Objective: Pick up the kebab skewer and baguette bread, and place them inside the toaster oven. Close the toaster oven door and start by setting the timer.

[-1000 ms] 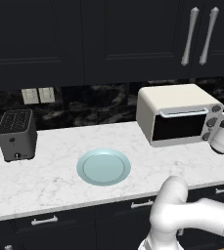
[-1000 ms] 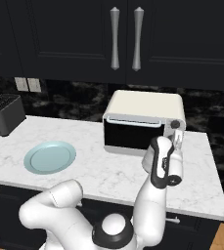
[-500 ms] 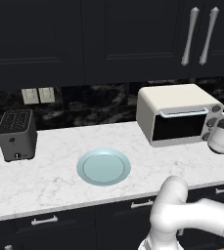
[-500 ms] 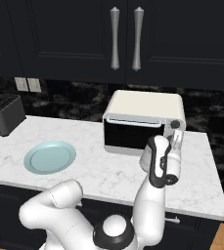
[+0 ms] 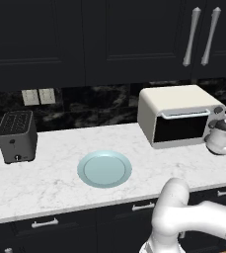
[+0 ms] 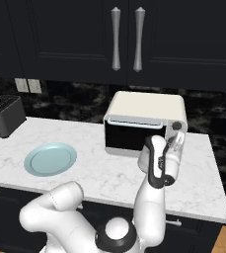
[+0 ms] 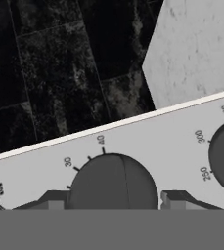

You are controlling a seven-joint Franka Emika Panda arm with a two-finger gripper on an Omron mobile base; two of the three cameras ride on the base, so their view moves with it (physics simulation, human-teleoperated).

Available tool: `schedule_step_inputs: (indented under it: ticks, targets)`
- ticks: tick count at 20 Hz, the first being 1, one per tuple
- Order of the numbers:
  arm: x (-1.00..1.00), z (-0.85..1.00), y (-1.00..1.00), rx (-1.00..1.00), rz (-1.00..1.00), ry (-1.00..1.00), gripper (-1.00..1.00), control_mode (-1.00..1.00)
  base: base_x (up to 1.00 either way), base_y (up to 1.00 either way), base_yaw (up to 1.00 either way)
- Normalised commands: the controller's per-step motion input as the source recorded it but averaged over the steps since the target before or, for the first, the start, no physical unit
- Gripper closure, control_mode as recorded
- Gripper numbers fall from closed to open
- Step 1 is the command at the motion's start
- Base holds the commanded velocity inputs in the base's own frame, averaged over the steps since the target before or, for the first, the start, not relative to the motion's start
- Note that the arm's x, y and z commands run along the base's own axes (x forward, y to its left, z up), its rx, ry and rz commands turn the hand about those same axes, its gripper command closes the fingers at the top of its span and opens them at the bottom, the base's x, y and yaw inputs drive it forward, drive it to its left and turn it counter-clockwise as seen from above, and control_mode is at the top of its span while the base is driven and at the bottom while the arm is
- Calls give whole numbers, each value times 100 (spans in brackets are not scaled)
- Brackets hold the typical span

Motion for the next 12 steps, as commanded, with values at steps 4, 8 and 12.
schedule_step_inputs:
  ticks: [4, 8, 12]
  targets:
    - [0, 0, 0, 27, 0, 0, 100, -100, 0, 0, 0]
    - [0, 0, 0, 29, 0, 0, 100, -100, 0, 0, 0]
    - [6, 0, 0, 30, 0, 0, 100, -100, 0, 0, 0]
